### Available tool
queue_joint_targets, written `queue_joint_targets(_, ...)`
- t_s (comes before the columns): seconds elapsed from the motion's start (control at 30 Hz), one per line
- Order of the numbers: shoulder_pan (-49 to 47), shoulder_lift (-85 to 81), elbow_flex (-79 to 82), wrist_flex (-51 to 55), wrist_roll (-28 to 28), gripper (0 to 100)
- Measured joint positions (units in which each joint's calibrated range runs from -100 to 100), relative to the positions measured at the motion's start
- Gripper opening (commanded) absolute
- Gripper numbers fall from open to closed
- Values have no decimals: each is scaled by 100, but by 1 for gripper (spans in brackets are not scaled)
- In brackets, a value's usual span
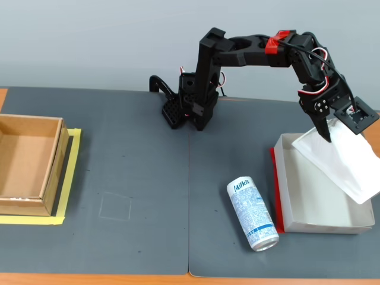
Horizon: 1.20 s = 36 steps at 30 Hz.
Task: Pick the sandwich and put it in the gray box
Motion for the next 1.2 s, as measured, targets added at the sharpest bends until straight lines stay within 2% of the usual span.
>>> queue_joint_targets(0.1,7,0,0,0,0,10)
queue_joint_targets(0.27,29,0,0,0,-5,20)
queue_joint_targets(0.87,29,0,0,0,-5,21)
queue_joint_targets(1.07,29,0,-9,26,-5,30)
queue_joint_targets(1.2,29,0,-9,356,-5,31)
